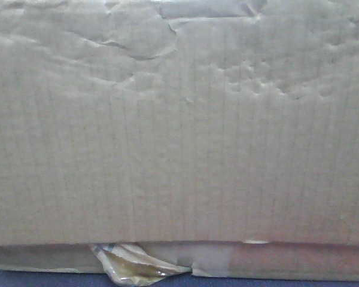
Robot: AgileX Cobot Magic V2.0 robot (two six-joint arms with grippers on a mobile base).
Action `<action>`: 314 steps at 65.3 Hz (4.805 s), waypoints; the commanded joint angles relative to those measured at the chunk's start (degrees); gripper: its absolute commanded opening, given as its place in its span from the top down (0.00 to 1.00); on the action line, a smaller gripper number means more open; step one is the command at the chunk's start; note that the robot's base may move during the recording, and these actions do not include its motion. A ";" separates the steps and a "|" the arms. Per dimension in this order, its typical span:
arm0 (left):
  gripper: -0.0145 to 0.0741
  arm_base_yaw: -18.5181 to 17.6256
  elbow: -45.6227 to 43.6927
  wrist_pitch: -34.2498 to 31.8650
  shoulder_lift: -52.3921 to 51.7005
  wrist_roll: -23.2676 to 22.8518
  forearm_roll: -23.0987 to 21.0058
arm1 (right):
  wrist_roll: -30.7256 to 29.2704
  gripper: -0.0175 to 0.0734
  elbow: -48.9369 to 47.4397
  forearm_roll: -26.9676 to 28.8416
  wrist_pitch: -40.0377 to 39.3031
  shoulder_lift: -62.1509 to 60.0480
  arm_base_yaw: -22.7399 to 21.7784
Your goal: Stack two boxes on right shelf middle
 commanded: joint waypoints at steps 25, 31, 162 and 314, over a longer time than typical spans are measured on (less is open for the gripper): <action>0.96 -35.33 1.58 -0.28 2.68 -30.77 24.54 | -0.37 0.99 -0.02 0.16 -1.01 -0.16 -0.24; 0.96 -37.37 5.81 -0.28 3.53 -33.36 22.06 | -0.37 0.99 -0.02 0.16 -1.01 -0.16 -0.24; 0.49 -38.82 14.42 -0.28 4.01 -30.99 17.63 | -0.37 0.99 -0.02 0.16 -1.01 -0.16 -0.24; 0.49 -31.61 36.17 -0.28 3.49 -24.67 10.48 | 0.72 0.99 -39.17 0.16 42.73 22.74 -0.09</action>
